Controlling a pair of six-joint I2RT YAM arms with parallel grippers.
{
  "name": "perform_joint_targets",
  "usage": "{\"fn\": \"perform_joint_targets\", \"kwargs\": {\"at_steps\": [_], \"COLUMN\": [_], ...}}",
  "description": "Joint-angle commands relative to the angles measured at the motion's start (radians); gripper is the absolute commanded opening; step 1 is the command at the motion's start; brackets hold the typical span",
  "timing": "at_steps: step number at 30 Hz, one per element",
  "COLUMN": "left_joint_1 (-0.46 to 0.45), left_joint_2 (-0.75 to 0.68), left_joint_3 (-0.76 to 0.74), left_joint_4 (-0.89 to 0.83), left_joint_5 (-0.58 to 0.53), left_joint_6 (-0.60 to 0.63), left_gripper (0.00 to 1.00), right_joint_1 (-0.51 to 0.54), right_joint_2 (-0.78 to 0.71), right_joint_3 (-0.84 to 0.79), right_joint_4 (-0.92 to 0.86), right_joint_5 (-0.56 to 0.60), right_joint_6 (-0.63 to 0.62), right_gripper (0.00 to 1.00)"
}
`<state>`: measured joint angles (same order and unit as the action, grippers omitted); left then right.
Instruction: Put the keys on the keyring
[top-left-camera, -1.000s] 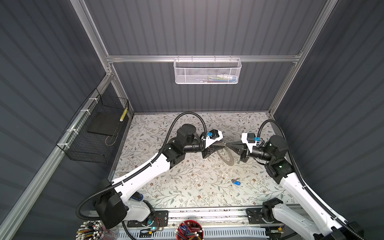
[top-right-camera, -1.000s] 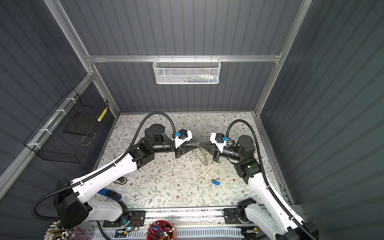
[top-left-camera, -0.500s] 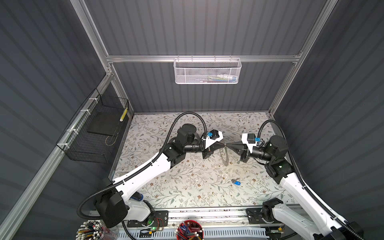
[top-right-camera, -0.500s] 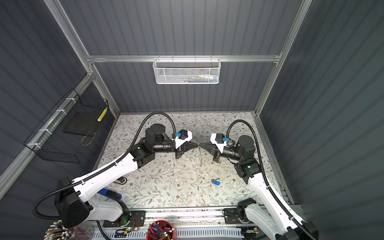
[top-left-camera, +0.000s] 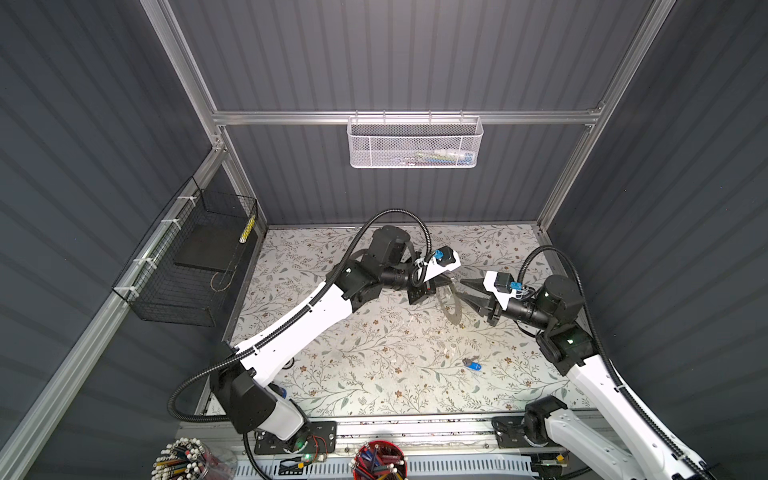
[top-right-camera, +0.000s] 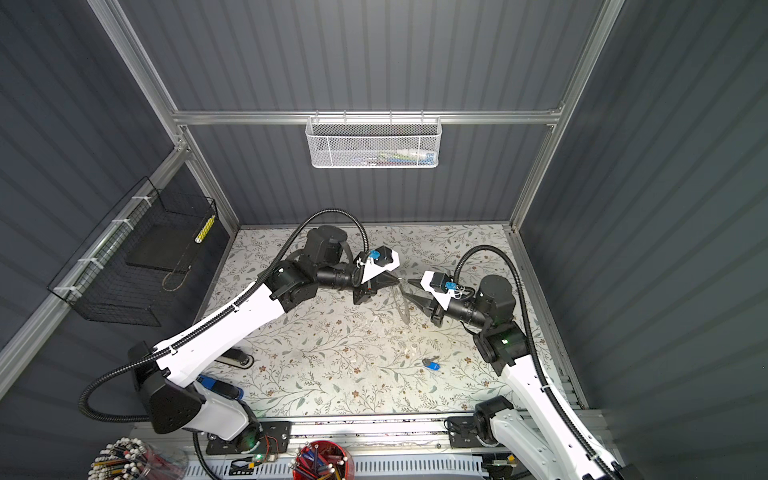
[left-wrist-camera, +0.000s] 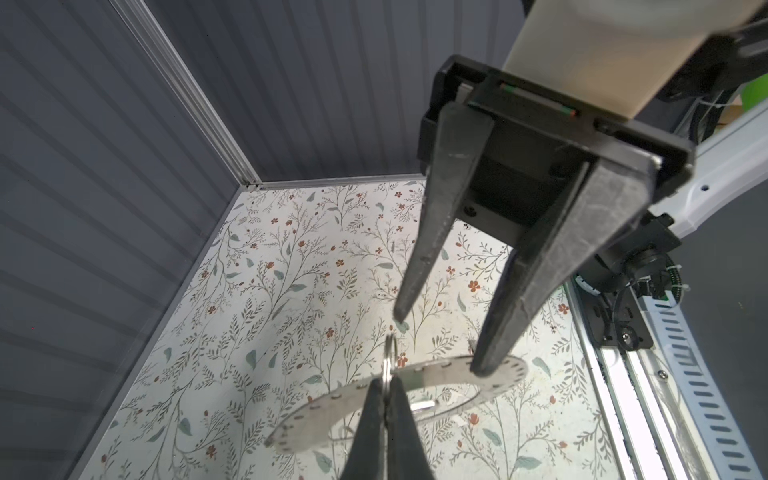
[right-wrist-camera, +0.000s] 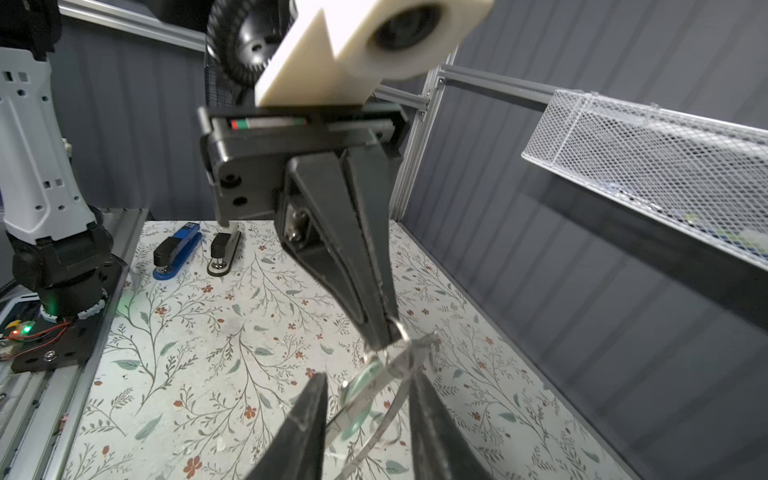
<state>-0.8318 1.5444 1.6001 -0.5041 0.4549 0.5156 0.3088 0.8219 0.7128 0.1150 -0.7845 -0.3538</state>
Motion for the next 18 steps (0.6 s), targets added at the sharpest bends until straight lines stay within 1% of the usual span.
{"fn": "perform_joint_targets", "kwargs": {"at_steps": [1, 5, 9, 11, 18], "left_joint_1": [-0.019, -0.037, -0.059, -0.065, -0.08], "left_joint_2": [0.03, 0.066, 0.106, 0.112, 0.128], "left_joint_3": [0.101, 0.168, 0.23, 0.242, 0.276], "left_joint_4": [-0.229, -0.29, -0.358, -0.361, -0.374], "left_joint_5": [-0.064, -0.088, -0.11, -0.116, -0.117], "left_joint_6": [0.096, 0.118, 0.139, 0.139, 0.146], "left_gripper": [0.0, 0.0, 0.0, 0.0, 0.0], "right_joint_1": [0.005, 0.012, 0.027, 0.035, 0.074], "right_joint_2": [-0.012, -0.003, -0.001, 0.003, 0.024], "right_joint_3": [0.028, 0.027, 0.015, 0.005, 0.002], "right_joint_4": [-0.069, -0.054, -0.006, 0.017, 0.018], "right_joint_5": [0.054, 0.047, 0.079, 0.082, 0.126], "right_joint_6": [-0.059, -0.053, -0.034, -0.02, -0.026], "right_gripper": [0.29, 0.27, 0.23, 0.21, 0.21]}}
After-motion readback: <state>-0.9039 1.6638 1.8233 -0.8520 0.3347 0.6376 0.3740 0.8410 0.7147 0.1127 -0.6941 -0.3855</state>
